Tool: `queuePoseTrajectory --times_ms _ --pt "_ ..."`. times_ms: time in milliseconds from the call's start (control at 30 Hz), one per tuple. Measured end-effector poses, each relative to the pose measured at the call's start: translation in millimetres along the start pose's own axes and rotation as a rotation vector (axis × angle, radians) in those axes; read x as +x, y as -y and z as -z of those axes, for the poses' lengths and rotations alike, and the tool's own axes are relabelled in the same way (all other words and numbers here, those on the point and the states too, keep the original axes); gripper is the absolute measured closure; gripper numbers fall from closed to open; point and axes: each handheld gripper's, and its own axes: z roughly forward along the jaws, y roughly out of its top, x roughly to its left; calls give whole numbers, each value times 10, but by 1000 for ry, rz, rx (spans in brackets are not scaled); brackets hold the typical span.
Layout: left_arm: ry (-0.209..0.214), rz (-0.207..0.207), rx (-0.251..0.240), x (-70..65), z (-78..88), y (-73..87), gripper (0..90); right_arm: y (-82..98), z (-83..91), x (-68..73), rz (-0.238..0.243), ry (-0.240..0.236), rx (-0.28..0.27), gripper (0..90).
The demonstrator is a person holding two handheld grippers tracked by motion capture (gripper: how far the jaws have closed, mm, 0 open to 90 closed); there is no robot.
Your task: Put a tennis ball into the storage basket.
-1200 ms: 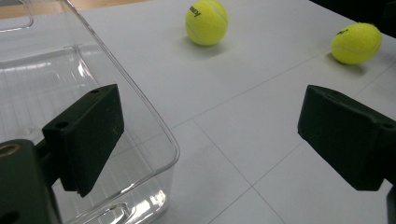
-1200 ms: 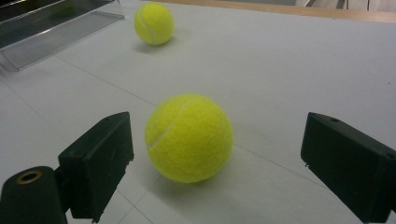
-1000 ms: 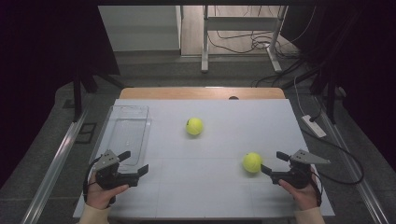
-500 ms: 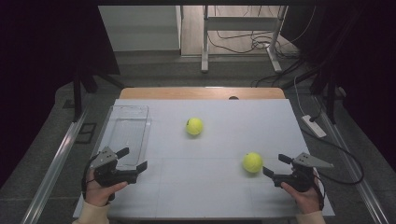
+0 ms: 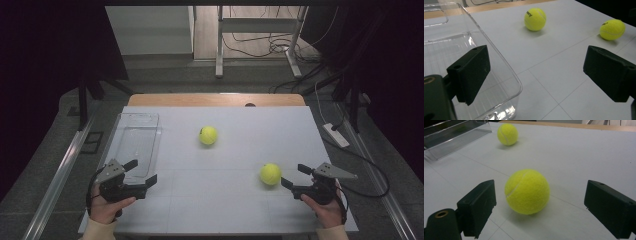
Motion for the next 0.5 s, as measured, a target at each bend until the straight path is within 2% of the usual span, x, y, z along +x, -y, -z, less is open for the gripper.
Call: queuePoseTrajectory --times_ms 100,300,433,500 --pt "17 15 2 -4 9 3 80 -9 -6 4 7 -2 0 110" --pt "7 25 7 -16 20 -17 74 -15 -29 -21 5 -4 2 111" --pt "5 27 8 -35 11 -26 76 -7 -32 -18 4 -6 3 112" --pt "4 13 22 -63 -27 -45 78 -10 -33 -8 5 -11 0 113"
